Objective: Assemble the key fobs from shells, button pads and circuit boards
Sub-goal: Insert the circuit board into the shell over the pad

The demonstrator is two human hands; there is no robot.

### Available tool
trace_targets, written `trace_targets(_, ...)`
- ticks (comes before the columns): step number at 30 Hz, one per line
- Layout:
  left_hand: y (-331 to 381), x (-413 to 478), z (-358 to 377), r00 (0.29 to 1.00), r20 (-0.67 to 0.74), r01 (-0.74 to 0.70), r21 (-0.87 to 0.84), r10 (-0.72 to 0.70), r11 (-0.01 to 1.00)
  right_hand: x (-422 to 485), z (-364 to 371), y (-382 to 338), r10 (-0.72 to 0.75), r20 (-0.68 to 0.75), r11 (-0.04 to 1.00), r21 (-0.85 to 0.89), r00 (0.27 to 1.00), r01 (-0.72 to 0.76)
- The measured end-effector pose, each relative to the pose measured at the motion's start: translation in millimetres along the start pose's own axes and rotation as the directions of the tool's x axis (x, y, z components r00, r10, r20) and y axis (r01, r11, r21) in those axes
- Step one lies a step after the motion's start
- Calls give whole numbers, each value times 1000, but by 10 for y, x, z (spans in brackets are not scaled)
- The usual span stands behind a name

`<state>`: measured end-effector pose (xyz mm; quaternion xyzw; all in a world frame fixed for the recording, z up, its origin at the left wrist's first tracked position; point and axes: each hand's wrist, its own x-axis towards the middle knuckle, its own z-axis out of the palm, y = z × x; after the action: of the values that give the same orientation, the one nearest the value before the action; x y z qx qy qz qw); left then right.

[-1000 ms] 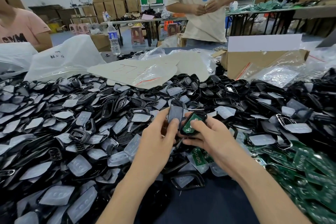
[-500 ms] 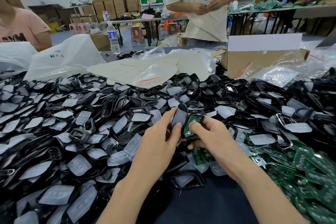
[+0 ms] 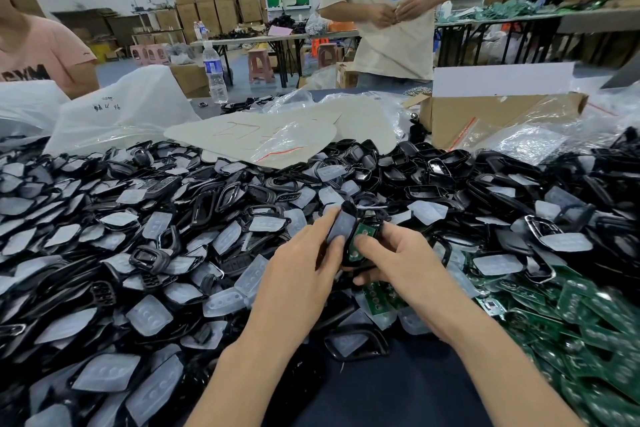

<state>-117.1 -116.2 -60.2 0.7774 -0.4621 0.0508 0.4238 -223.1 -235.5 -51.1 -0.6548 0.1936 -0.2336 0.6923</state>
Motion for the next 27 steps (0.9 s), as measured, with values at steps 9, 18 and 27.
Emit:
trace_targets(9, 43, -41, -35, 999, 33, -10, 68, 7, 998, -10, 13, -33, 1, 83, 998, 63, 997, -6)
trace_targets(18, 50, -76, -18, 981, 188, -84, 163, 52, 983, -18, 63, -7, -24, -5, 992, 124, 1000, 24)
trace_targets(27, -48, -37, 40, 983, 173, -44, -102, 61, 994, -33, 65, -43, -10, -13, 984, 176, 1000, 12)
